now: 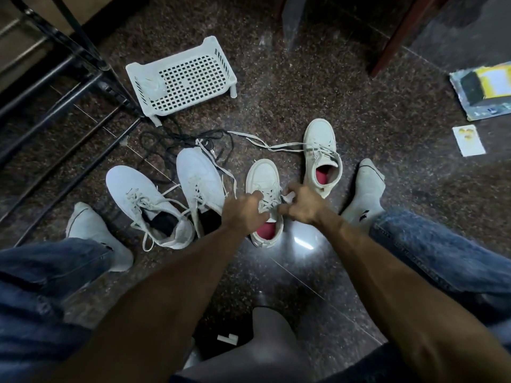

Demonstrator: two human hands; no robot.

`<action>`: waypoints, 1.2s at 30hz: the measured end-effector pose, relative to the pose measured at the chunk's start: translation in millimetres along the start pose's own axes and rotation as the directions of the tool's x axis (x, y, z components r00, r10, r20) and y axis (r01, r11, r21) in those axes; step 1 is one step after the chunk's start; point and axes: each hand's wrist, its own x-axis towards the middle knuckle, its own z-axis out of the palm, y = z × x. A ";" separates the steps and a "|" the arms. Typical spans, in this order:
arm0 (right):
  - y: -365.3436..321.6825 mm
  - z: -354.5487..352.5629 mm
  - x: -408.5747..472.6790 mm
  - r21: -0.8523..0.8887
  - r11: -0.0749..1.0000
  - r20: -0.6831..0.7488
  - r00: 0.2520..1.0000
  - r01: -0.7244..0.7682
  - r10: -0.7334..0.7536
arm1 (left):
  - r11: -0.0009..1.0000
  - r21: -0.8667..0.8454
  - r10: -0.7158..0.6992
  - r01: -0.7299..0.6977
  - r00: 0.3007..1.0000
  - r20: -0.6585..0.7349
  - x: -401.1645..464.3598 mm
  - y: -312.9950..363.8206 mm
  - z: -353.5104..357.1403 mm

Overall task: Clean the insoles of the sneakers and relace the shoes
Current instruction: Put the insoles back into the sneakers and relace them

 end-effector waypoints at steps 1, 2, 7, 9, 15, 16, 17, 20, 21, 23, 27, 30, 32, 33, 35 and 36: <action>1.5 7.0 0.0 -0.088 0.996 0.018 1.000 -0.013 0.015 | 0.999 -0.014 -0.030 0.030 0.999 -0.018 0.9 3.6 4.1; 2.8 14.9 0.0 -0.147 0.989 0.044 0.999 -0.021 0.028 | 0.998 -0.029 -0.058 0.057 0.998 -0.033 2.3 5.0 6.9; 14.3 48.8 1.1 -0.157 0.986 -0.042 0.998 -0.048 0.042 | 0.982 -0.176 -0.071 0.064 0.997 -0.037 9.2 -7.3 4.0; 21.5 47.3 0.3 -0.111 0.992 -0.070 0.996 -0.061 0.053 | 0.964 -0.259 -0.075 0.062 0.996 -0.039 8.1 -16.5 2.4; 27.7 40.6 -0.8 -0.151 0.989 -0.054 0.998 0.000 -0.008 | 0.968 -0.251 -0.003 -0.002 1.000 -0.019 2.8 -24.9 8.9; 26.3 41.5 -1.6 -0.194 0.980 -0.057 0.997 0.039 -0.051 | 0.972 -0.235 0.014 -0.018 1.000 -0.017 3.4 -25.3 9.7; 24.7 43.2 -1.9 -0.224 0.972 -0.064 0.994 0.076 -0.093 | 0.976 -0.218 0.019 -0.022 1.000 -0.015 4.0 -25.2 10.0; 17.0 47.8 -3.3 -0.263 0.959 -0.103 0.986 0.101 -0.132 | 0.969 -0.244 -0.035 0.027 0.999 -0.026 5.3 -19.4 11.4; 14.8 48.9 -3.4 -0.262 0.960 -0.122 0.984 0.096 -0.131 | 0.963 -0.266 -0.054 0.044 0.998 -0.033 5.4 -16.9 12.6; 11.3 50.9 -3.1 -0.255 0.961 -0.134 0.980 0.109 -0.146 | 0.958 -0.282 -0.068 0.052 0.997 -0.046 4.1 -13.2 14.4; 3.6 45.8 -1.0 -0.217 0.968 -0.111 0.982 0.126 -0.153 | 0.989 -0.146 -0.011 0.008 1.000 -0.023 3.3 -7.7 16.0; 4.4 45.9 4.9 -0.096 0.987 -0.083 0.987 0.127 -0.135 | 0.948 -0.312 -0.066 0.057 0.998 -0.016 6.7 -5.0 15.4; 6.4 46.1 6.2 0.230 0.969 -0.080 0.994 0.093 -0.076 | 0.765 -0.622 -0.162 0.168 0.985 0.067 8.9 -7.6 11.1; 7.3 45.7 6.0 0.407 0.910 -0.060 0.997 0.071 -0.051 | 0.639 -0.733 -0.177 0.231 0.972 0.153 7.6 -9.4 6.9; 7.0 41.8 3.8 0.570 0.821 0.010 0.999 0.030 -0.044 | 0.469 -0.813 -0.146 0.345 0.938 0.313 3.4 -13.6 -0.3; 6.6 39.6 3.5 0.573 0.819 0.044 0.998 0.018 -0.053 | 0.422 -0.820 -0.132 0.388 0.921 0.368 1.5 -15.4 -2.0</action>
